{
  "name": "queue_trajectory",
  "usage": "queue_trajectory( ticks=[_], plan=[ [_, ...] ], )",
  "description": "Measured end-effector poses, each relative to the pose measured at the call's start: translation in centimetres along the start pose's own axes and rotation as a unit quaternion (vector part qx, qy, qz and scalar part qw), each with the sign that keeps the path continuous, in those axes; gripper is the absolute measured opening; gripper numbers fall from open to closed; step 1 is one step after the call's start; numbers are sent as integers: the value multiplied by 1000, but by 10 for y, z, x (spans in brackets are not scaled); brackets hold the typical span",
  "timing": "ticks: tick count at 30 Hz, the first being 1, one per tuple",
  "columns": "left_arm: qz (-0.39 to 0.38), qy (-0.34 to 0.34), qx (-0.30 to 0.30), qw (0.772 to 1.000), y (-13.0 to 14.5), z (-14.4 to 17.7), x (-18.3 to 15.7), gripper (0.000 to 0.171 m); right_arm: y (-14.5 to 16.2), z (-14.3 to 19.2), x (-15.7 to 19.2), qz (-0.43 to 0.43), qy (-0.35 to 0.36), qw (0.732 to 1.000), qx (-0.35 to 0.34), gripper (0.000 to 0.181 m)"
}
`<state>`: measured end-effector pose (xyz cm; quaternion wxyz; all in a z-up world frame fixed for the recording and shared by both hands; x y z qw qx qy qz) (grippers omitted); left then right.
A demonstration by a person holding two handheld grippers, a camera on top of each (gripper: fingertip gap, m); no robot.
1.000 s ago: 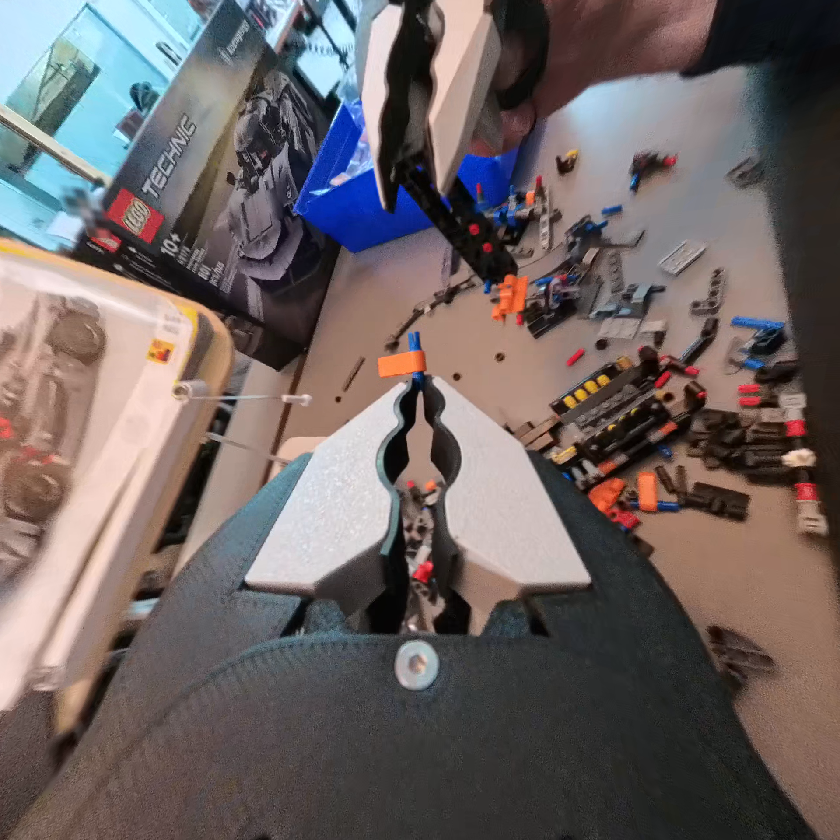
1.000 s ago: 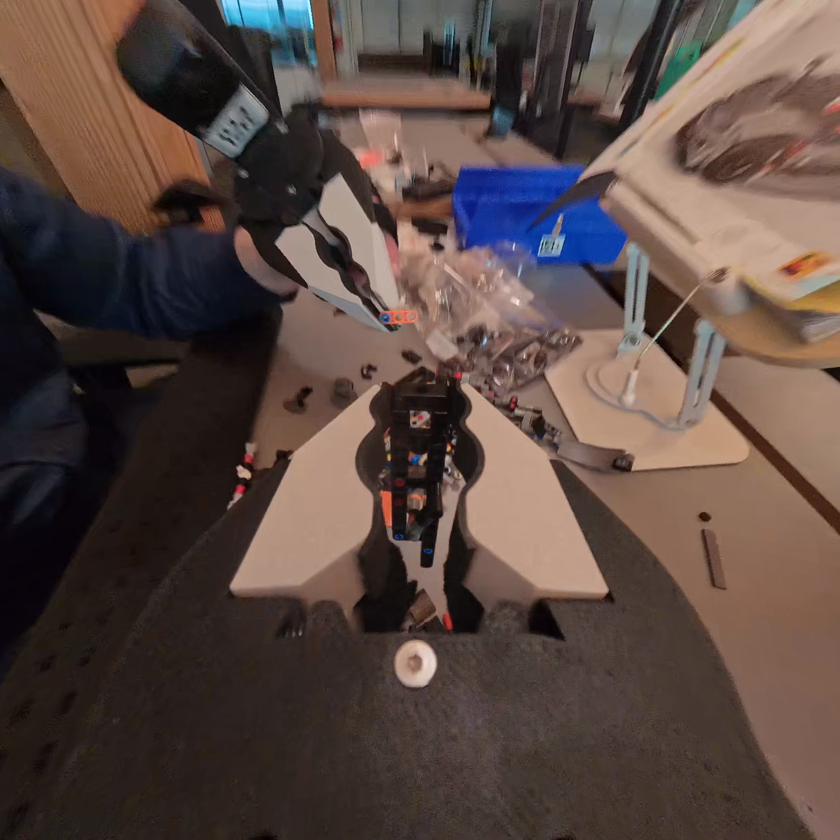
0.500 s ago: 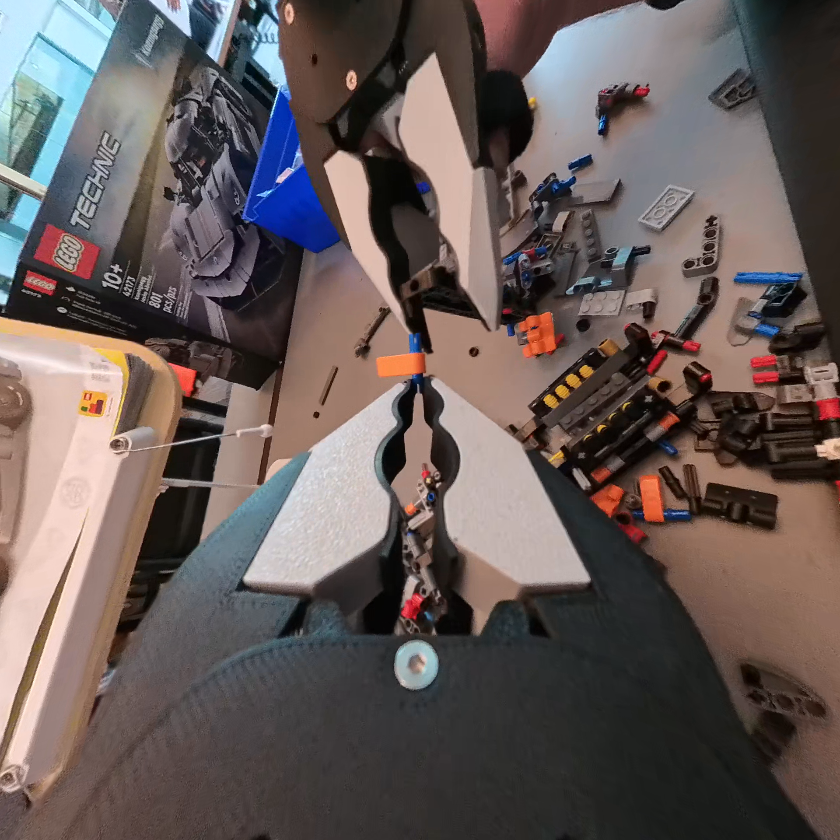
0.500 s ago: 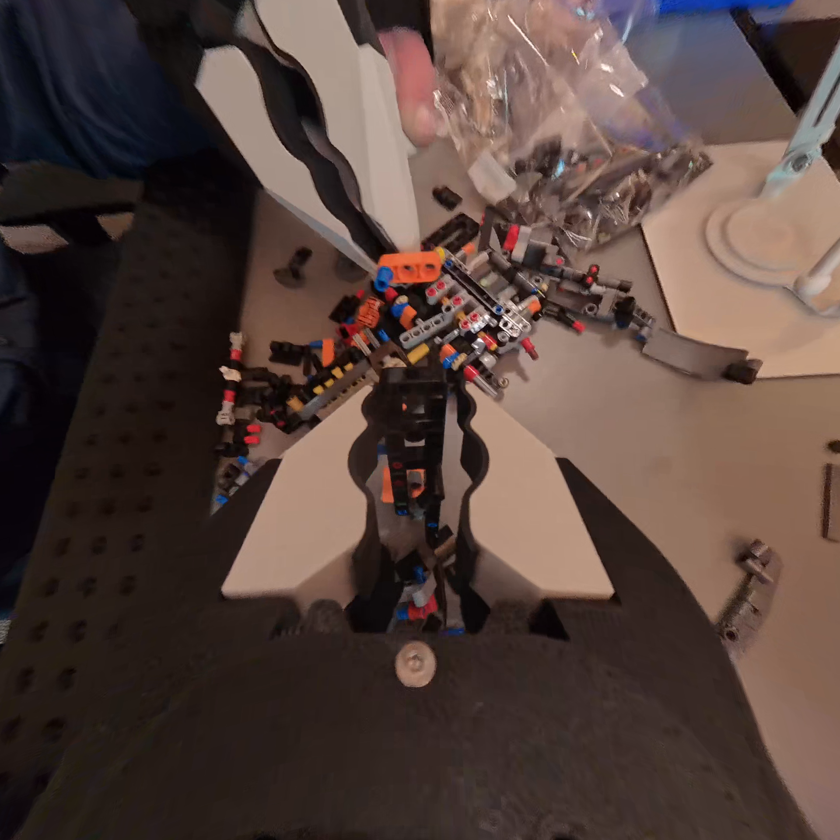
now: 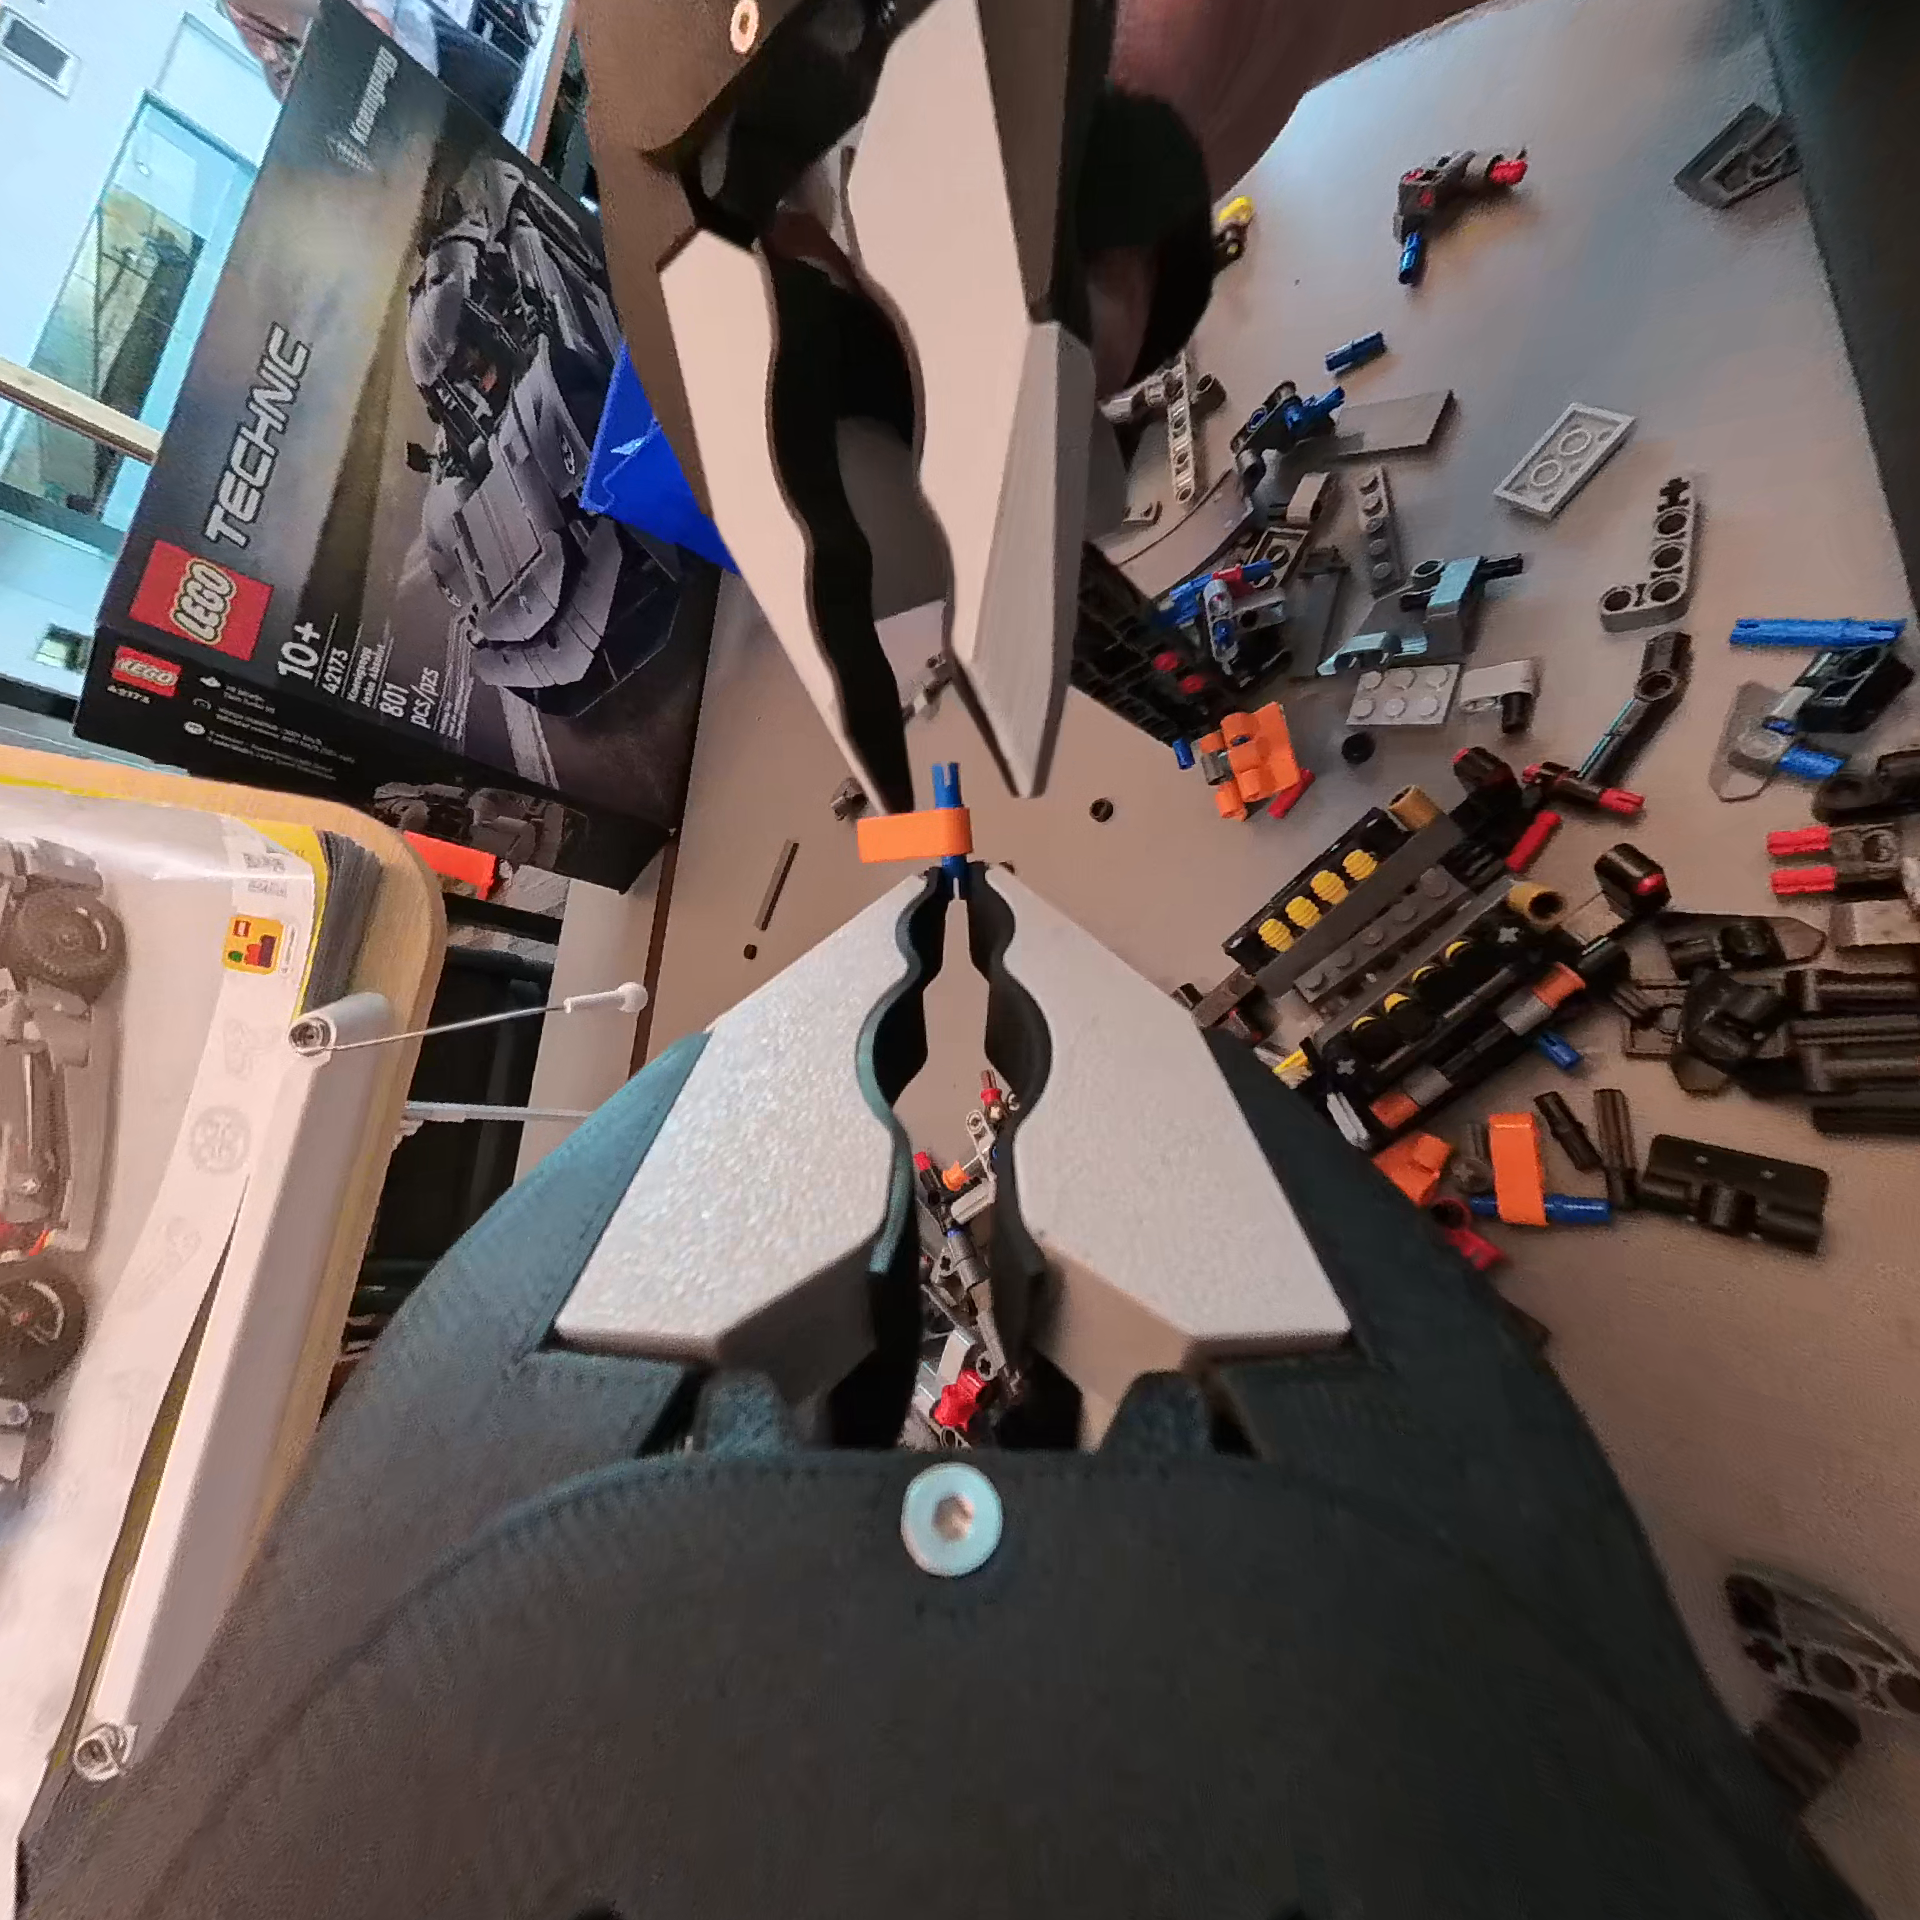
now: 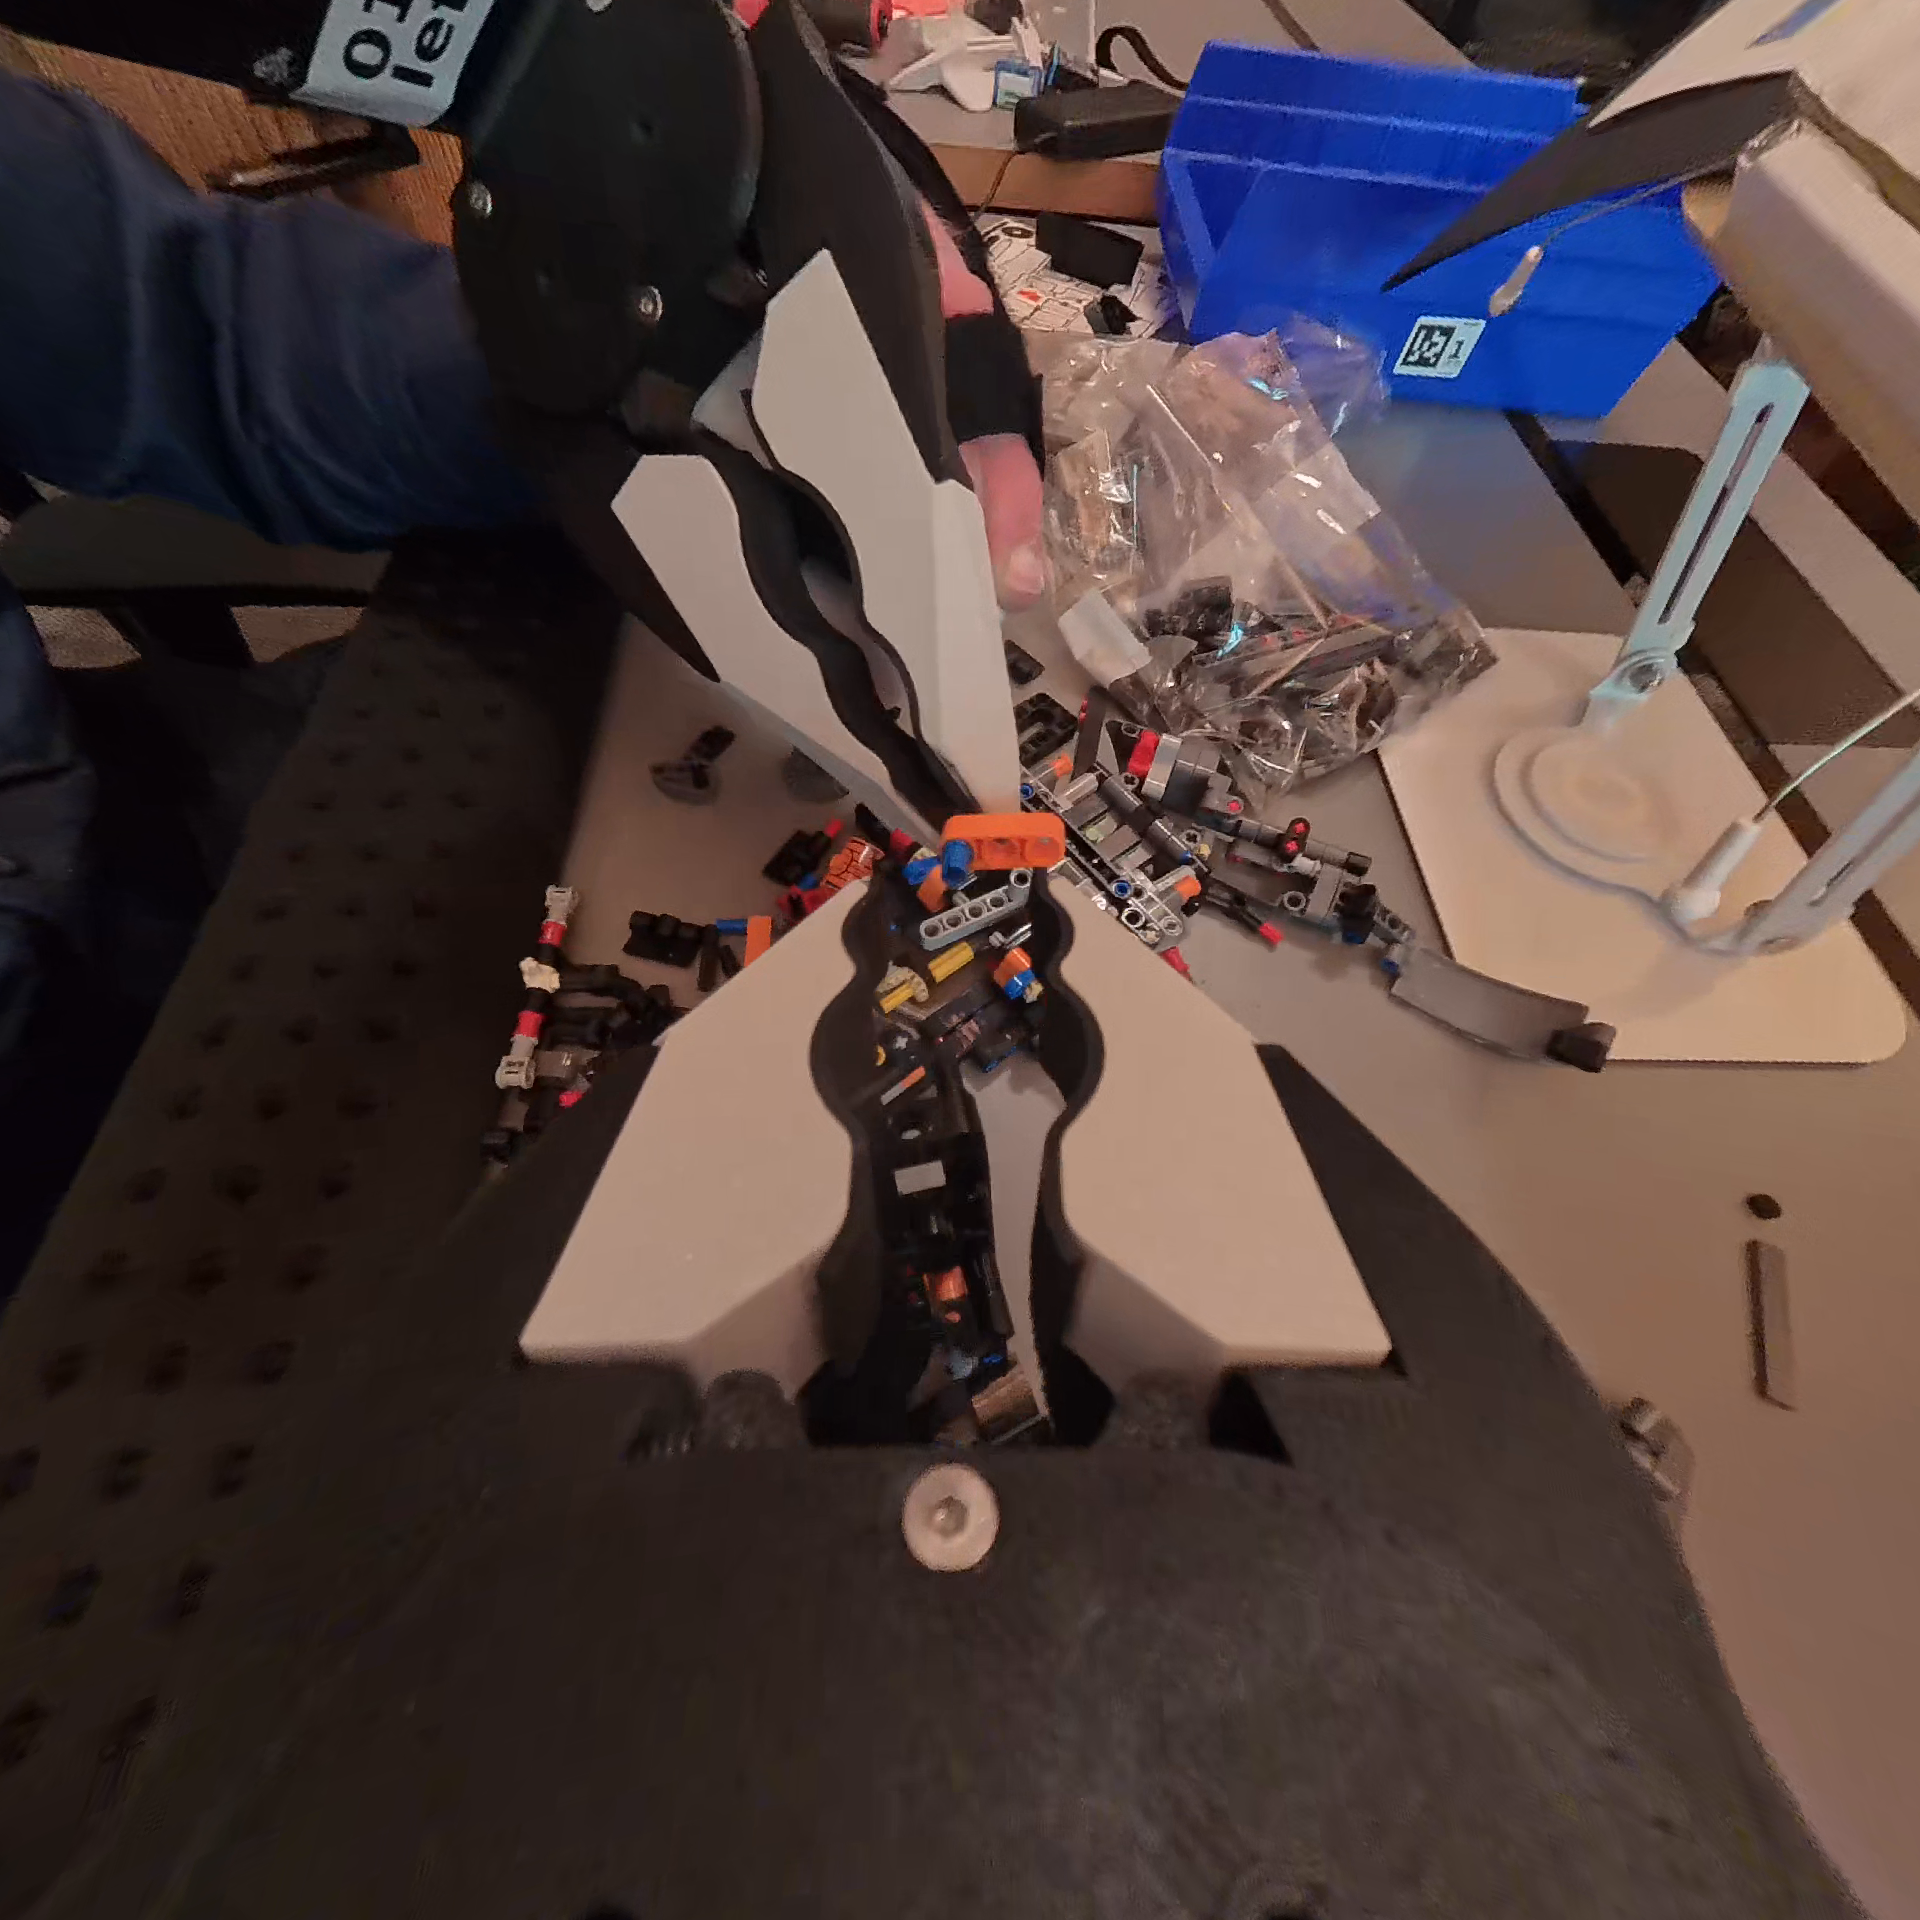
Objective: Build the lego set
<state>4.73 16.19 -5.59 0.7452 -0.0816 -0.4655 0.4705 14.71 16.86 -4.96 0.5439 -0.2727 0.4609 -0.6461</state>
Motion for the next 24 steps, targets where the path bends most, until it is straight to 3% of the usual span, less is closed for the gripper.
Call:
queue_trajectory(
  ticks=[4,13,21,24],
  plan=[
    [7,-6,1,1000,-1,1,2,2,-2,2,1,26,21,999,-5,5],
    [-19,-20,31,999,1,-3,0,2,0,-1,-1,-4,13,1000,-6,6],
    [-113,-83,118,983,-1,-11,-4,1,5,-4,-9,-72,5,997,14,11],
    [-127,-96,138,978,-1,-14,-4,2,8,-5,-10,-72,13,997,28,1]
  ],
)
Point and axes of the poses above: each gripper's, where its closed fingertips meet, z back along the fingers, y out of its underside, x = y × z across the jaws, the point moved 6 cm from there along z, back along the fingers, and after that the axes turned 8 degrees about y, right-handed, at the moved point
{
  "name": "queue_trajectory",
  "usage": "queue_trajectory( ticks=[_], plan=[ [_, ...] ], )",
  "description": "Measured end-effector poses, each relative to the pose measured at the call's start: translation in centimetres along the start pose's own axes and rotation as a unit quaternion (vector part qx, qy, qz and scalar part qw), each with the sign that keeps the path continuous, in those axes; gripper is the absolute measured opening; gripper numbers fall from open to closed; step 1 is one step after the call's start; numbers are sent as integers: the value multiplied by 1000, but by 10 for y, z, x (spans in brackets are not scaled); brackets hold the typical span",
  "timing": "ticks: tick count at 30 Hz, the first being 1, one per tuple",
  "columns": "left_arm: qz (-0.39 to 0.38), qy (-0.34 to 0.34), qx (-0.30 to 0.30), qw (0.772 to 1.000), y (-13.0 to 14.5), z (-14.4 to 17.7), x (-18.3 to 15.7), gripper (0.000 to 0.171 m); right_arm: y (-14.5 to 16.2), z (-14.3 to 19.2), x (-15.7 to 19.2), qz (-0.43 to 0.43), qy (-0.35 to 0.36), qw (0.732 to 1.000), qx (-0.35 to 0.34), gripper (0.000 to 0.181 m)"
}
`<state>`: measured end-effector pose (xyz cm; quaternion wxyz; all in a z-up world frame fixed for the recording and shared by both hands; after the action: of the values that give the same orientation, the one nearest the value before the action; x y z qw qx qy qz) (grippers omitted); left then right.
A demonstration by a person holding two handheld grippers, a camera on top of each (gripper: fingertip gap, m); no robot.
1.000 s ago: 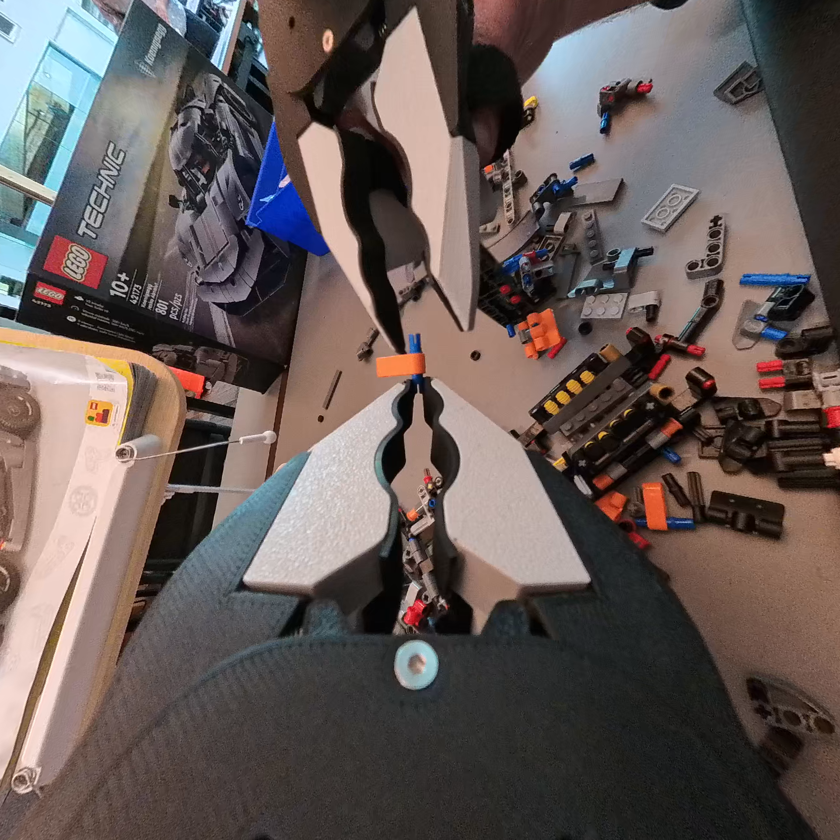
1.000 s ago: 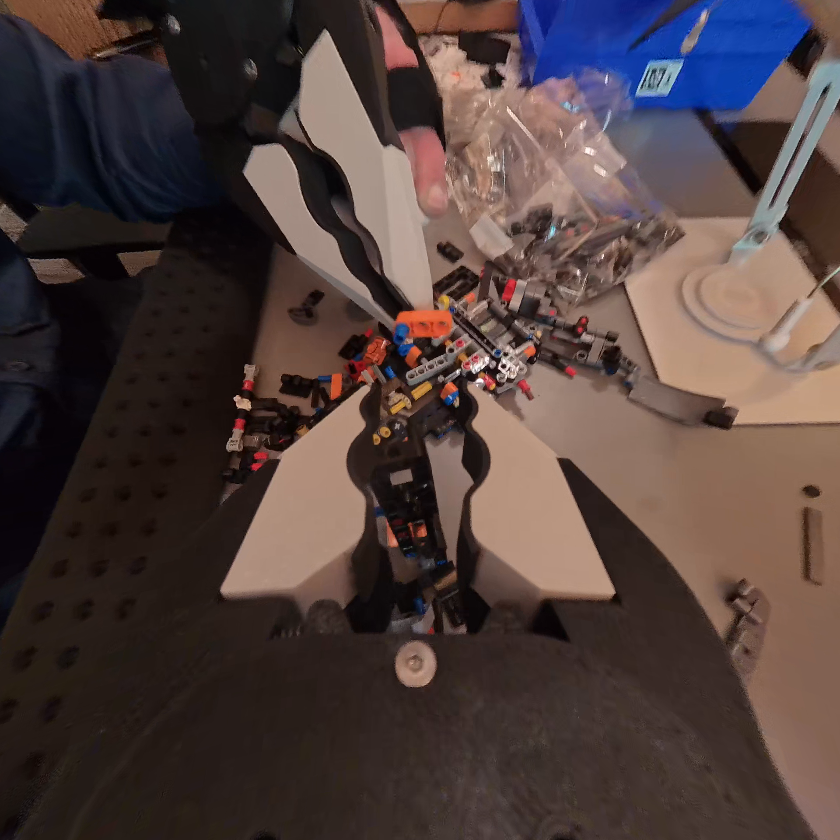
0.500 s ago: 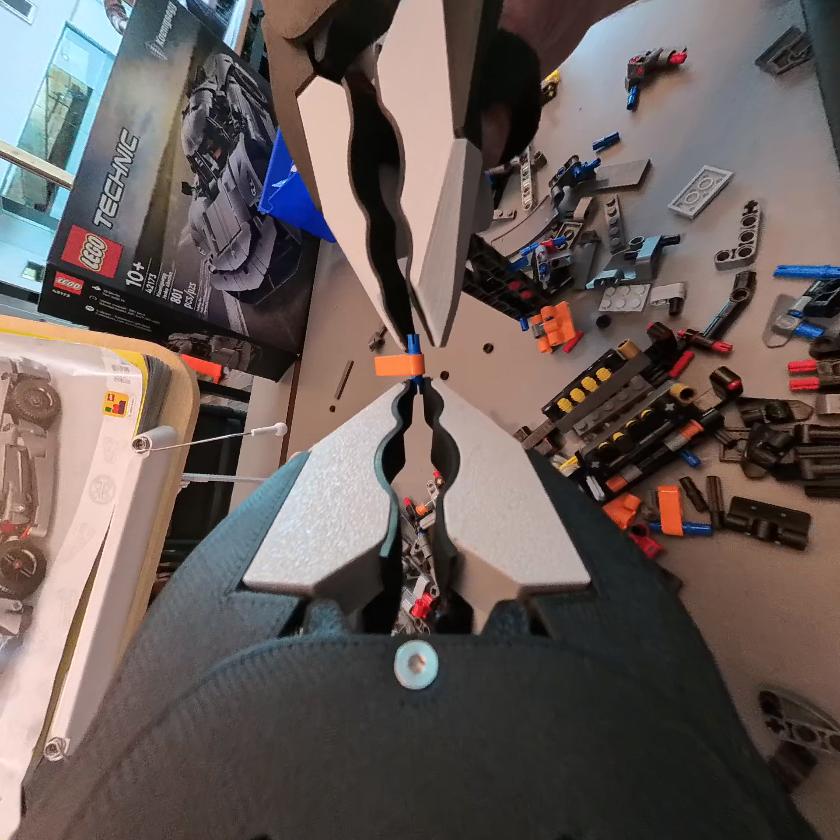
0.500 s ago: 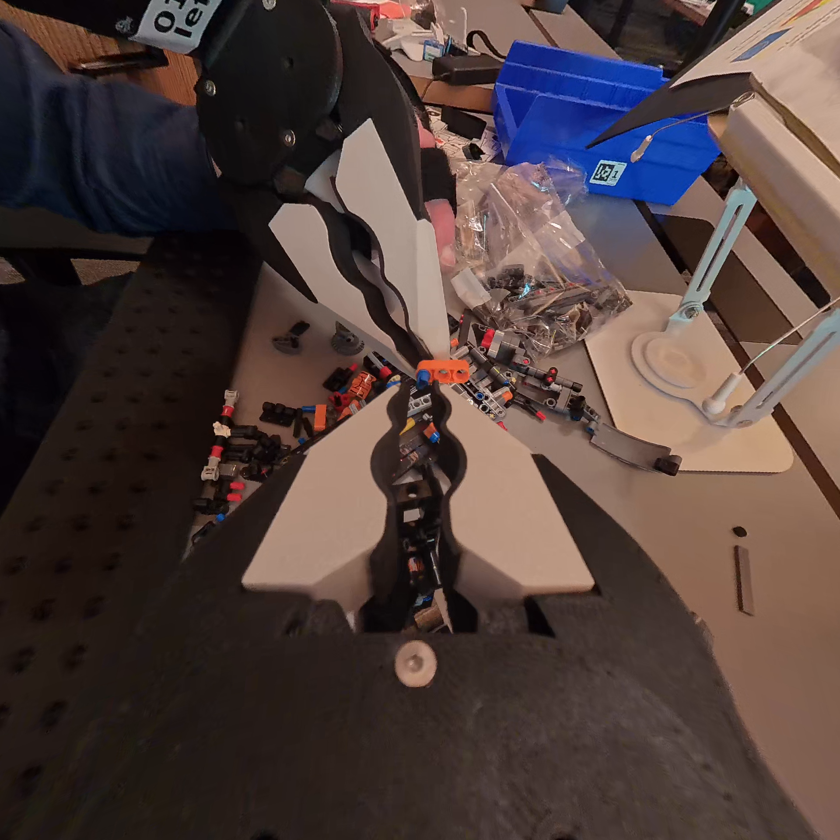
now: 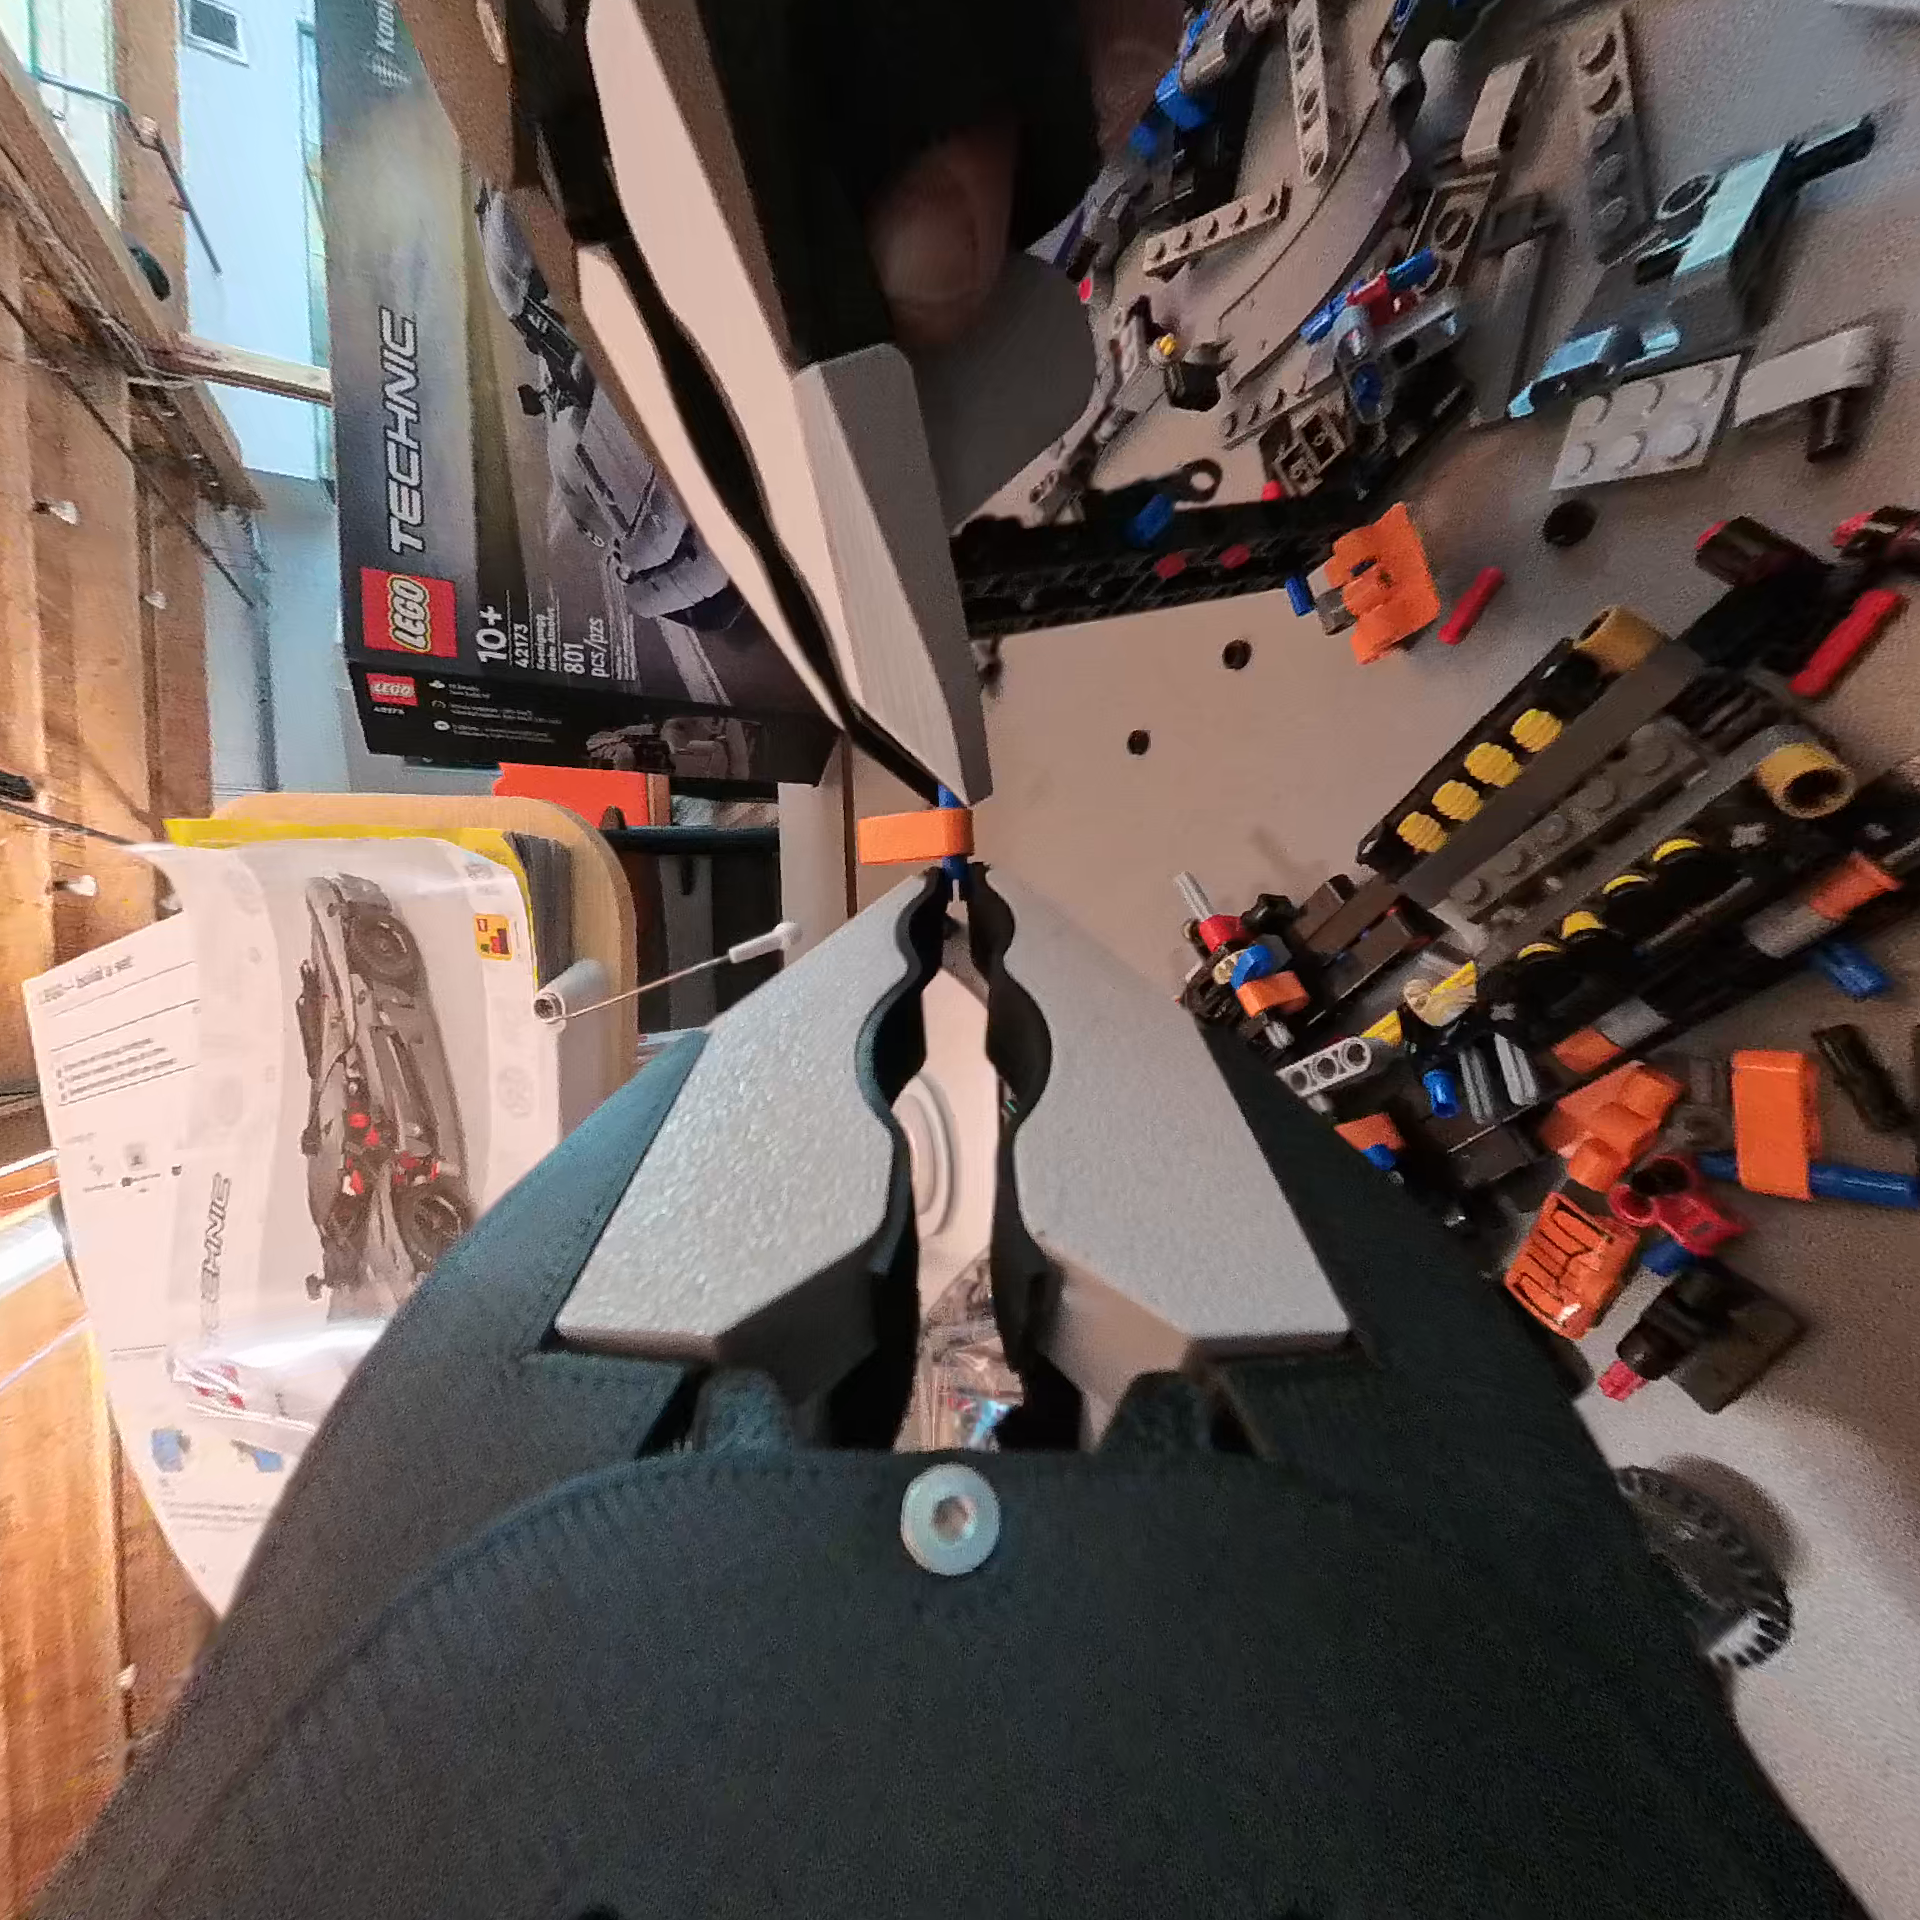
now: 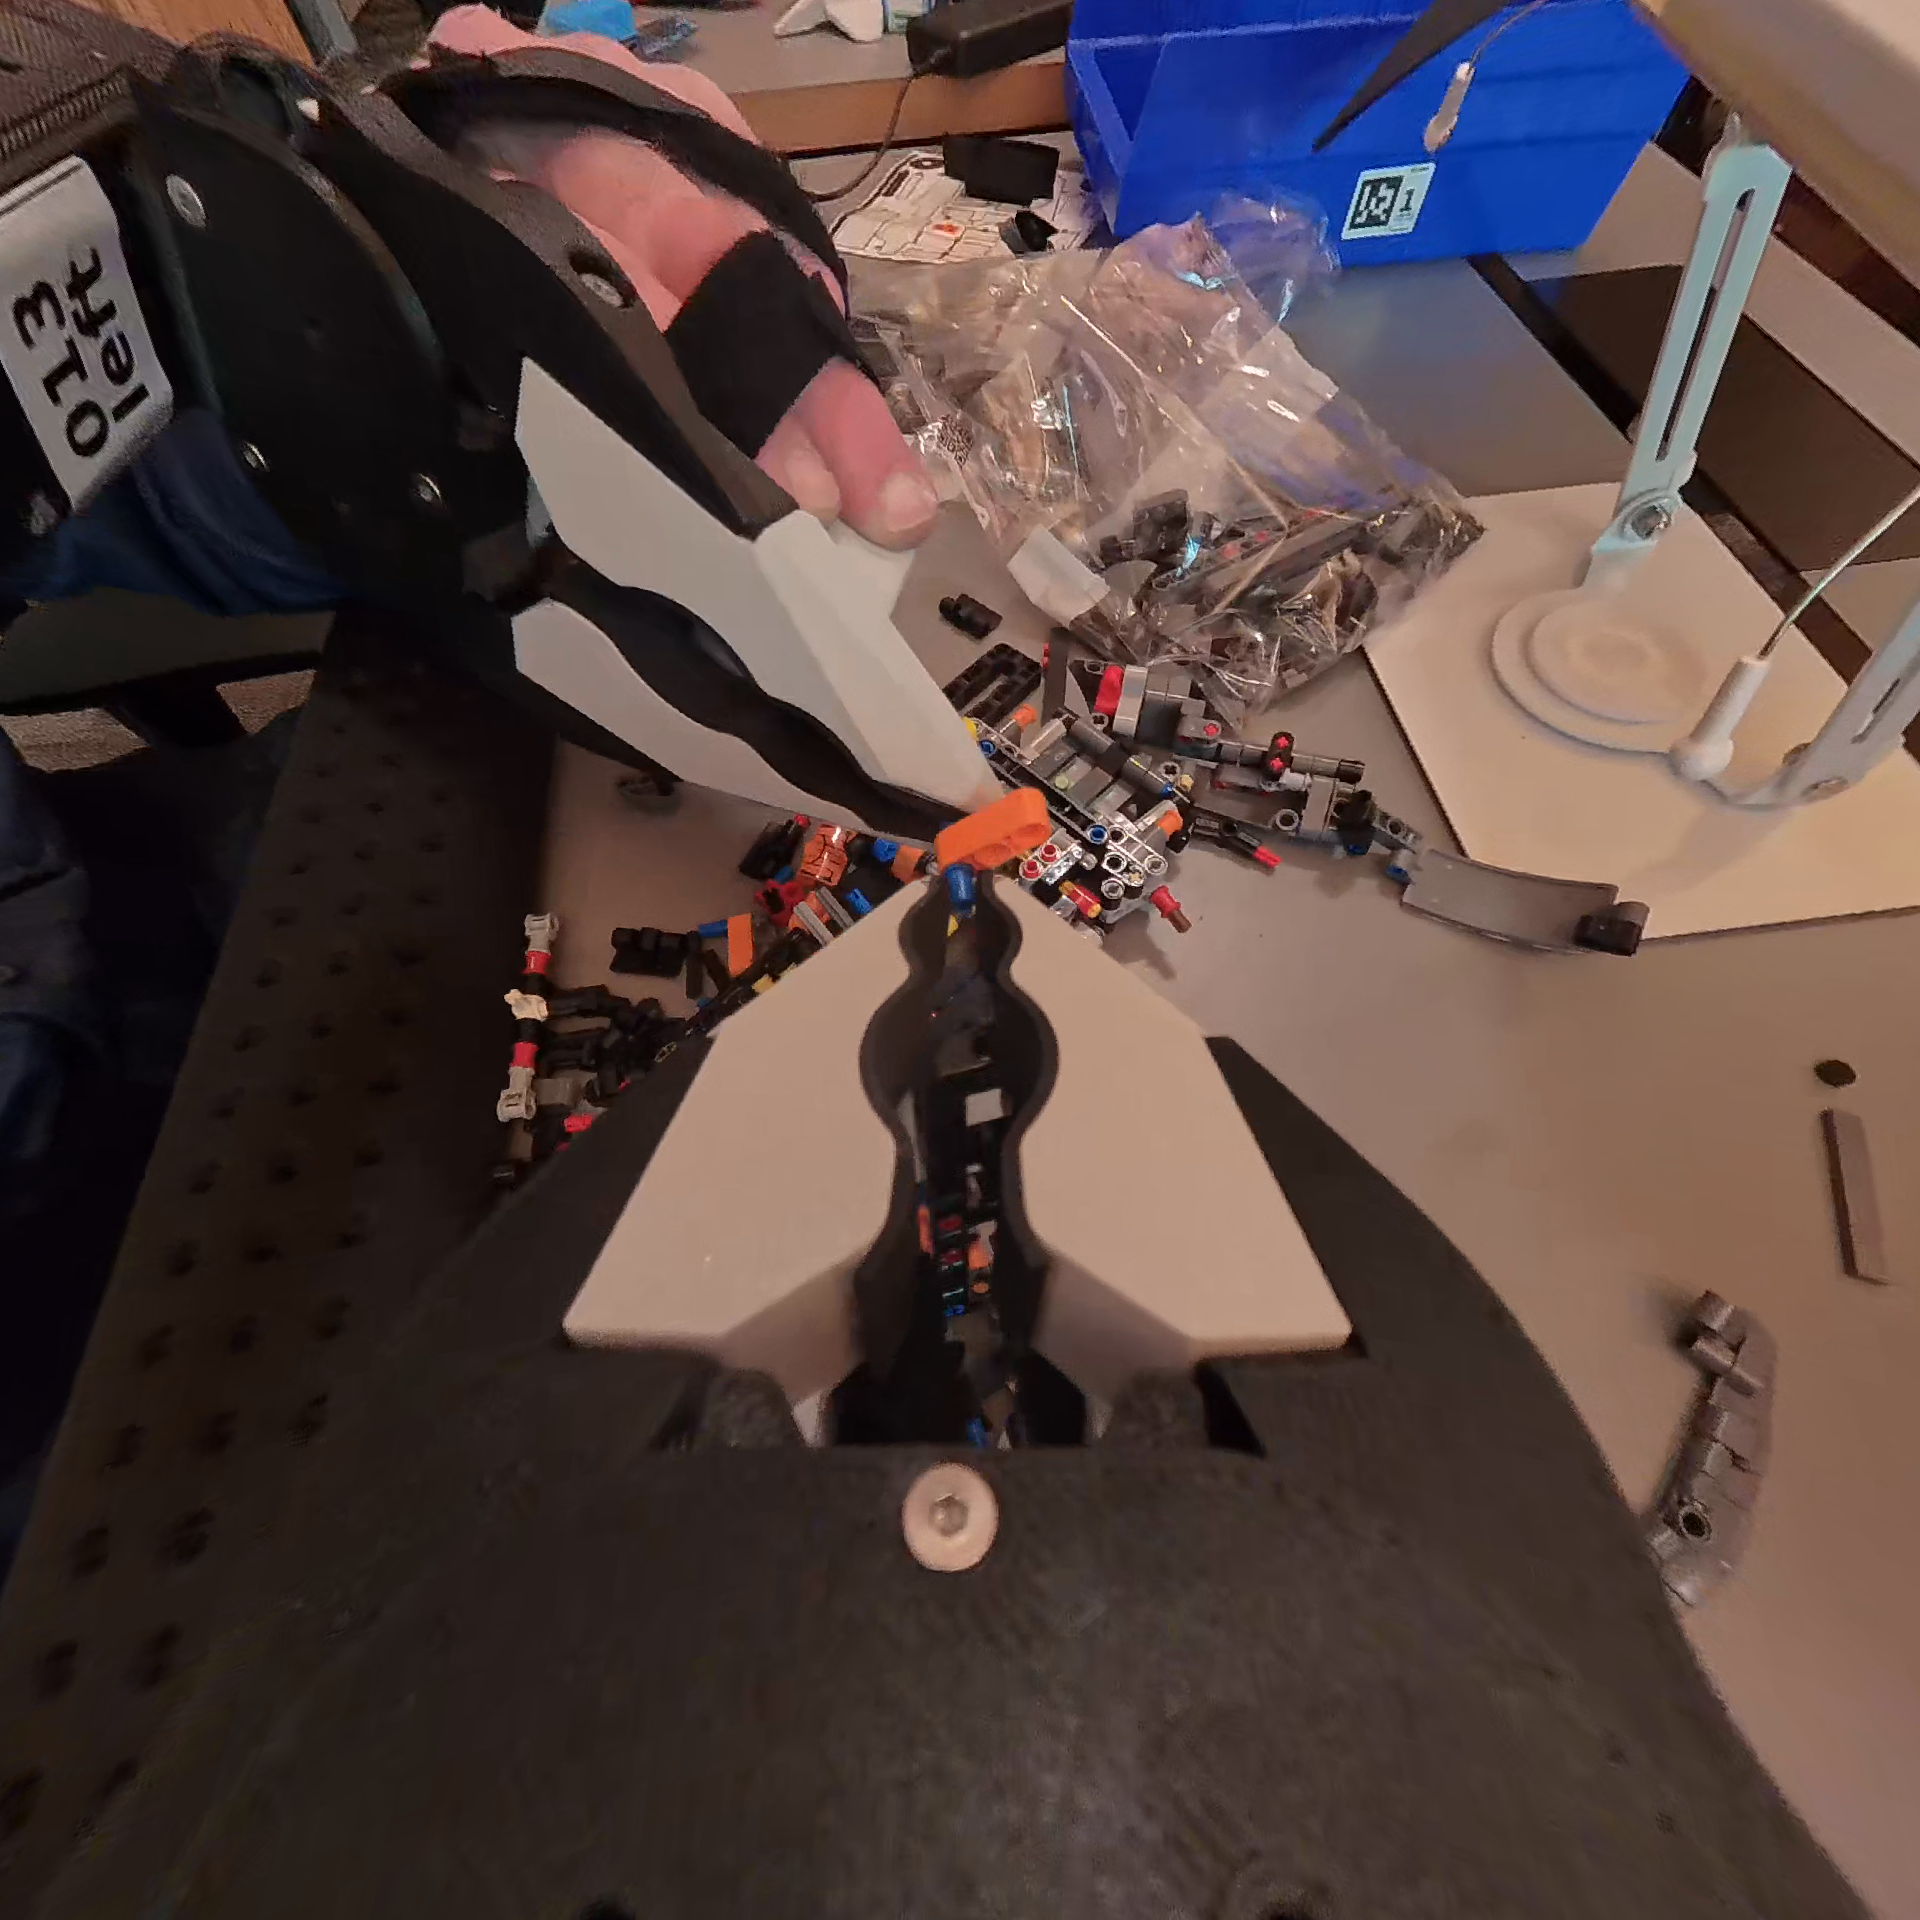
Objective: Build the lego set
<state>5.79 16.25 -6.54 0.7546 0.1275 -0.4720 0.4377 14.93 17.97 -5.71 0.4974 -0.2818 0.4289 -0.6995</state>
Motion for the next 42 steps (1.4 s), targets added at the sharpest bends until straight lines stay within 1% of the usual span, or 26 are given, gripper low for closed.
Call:
queue_trajectory(
  ticks=[5,7,10,13,15,16,18,24,29,30,31,32,33,34,35,36,38,40,42],
  plan=[
    [17,3,-14,1000,0,0,2,2,0,1,0,-5,-2,1000,-4,1],
    [33,8,-30,999,0,0,3,11,2,1,0,-6,-8,1000,0,1],
    [69,34,-56,995,1,1,4,34,2,0,4,8,-15,1000,2,1],
    [81,60,-90,991,-4,2,1,40,3,-3,10,29,-17,999,13,1],
    [75,59,-84,992,-4,2,0,33,4,-5,12,41,-14,999,20,1],
    [75,70,-82,991,-4,1,-3,26,4,-6,13,47,-10,999,22,1],
    [78,80,-80,991,-3,0,-5,23,5,-7,14,61,-5,998,27,1],
    [63,77,-79,992,-3,5,-3,22,3,-6,18,79,1,997,23,1],
    [29,69,-79,994,-7,14,-5,21,2,-2,23,82,-20,996,14,0],
    [20,68,-65,995,-4,15,-6,21,3,0,23,85,-20,996,17,0],
    [16,60,-25,998,7,15,-4,21,7,2,20,90,-8,996,28,0],
    [28,58,-15,998,20,17,0,21,13,8,12,90,14,995,44,1],
    [72,70,-38,994,29,21,5,22,17,17,5,76,24,996,39,1],
    [93,69,-52,992,35,25,10,21,18,27,0,53,18,998,17,1],
    [87,59,-50,993,38,27,13,21,18,35,-3,40,16,999,5,1],
    [86,67,-57,992,36,28,13,21,19,40,-7,39,27,999,8,1],
    [98,93,-90,987,22,23,6,21,23,43,-11,27,30,999,24,1],
    [79,106,-72,989,13,9,-5,22,40,37,-13,33,37,994,94,1],
    [68,129,-84,986,0,-2,-17,22,55,34,-10,41,26,988,150,1]
  ],
)
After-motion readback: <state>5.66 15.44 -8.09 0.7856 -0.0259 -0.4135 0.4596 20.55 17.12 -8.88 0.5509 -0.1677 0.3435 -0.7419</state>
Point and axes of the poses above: each gripper's, where its closed fingertips meet, z back along the fingers, y out of its underside, x = y × z across the jaws, the point moved 6 cm from there along z, back along the fingers, and after that the axes turned 8 degrees about y, right-handed, at the moved point
